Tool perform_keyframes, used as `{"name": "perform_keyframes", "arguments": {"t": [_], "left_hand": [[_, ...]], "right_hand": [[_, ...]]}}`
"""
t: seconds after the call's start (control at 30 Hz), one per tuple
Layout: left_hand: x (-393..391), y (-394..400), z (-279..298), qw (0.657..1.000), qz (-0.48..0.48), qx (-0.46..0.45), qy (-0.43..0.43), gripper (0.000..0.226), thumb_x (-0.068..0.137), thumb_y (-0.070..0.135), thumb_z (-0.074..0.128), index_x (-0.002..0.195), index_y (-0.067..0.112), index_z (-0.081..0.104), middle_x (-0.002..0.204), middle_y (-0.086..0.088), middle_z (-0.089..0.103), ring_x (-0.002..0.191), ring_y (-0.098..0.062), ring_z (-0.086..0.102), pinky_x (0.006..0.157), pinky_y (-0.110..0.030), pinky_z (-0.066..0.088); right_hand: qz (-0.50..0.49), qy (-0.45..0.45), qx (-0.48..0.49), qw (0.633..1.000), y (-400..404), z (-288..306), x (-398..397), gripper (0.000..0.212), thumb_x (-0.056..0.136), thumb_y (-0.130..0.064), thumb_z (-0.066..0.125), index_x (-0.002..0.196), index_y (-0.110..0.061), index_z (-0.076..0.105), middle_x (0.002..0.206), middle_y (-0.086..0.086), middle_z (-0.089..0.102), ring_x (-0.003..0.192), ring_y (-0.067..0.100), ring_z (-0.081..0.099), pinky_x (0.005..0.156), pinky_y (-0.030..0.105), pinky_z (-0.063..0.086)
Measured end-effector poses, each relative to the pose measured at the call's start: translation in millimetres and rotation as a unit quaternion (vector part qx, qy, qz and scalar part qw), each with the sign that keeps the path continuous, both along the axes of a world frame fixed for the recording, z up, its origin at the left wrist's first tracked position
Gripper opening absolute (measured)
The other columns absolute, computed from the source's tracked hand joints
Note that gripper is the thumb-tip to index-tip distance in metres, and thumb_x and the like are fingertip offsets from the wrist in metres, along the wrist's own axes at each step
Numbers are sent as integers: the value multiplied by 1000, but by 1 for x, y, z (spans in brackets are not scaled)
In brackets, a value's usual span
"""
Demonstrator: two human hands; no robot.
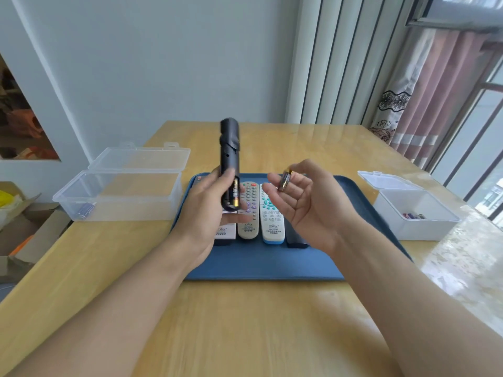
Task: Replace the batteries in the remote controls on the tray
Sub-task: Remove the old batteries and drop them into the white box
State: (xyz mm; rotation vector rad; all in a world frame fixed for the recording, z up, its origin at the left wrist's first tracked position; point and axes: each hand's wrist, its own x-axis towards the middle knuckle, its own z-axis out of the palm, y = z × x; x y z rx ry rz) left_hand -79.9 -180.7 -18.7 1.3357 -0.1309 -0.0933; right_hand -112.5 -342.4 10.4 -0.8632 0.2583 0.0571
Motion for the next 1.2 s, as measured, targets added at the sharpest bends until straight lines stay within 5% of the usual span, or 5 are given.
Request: {"name": "perform_keyframes", "arguments": {"t": [0.23,0.4,0.77,1.0,1.2], "left_hand": [[-4,-2,4,998,-38,-4,54,37,106,43,43,98,17,68,72,-3,57,50,-15,41,46,-27,28],[-8,-2,6,997,-33,24,60,52,106,41,45,69,24,77,66,2,63,57,-13,52,58,-27,35],[-4,-2,-3,997,-59,37,33,47,106,41,44,100,3,71,80,-13,66,50,-15,41,43,-21,31],[-4,-2,-8,997,-53,53,30,42,105,43,46,98,10,71,87,-15,52,55,-17,35,46,-23,29],[-5,-3,-7,996,-45,67,24,45,105,43,46,97,5,68,82,-15,43,55,-18,34,44,-22,30]], "right_hand": [[41,-25,-211,976,4,-3,-2,7,93,-13,52,94,-15,58,64,-3,37,49,10,27,39,19,21],[-5,-286,-608,741,18,-17,-12,12,94,-22,67,93,-31,76,45,-13,39,46,11,38,50,16,27],[27,-326,-665,672,7,-26,1,15,87,-43,72,101,-44,77,88,-12,71,77,10,62,66,37,50],[-24,-370,-733,570,4,-26,0,14,88,-45,70,99,-46,77,81,-16,66,63,-1,52,56,21,38],[-33,-388,-731,560,4,-29,2,11,88,-39,71,95,-44,78,81,-13,69,59,5,46,54,23,39]]}}
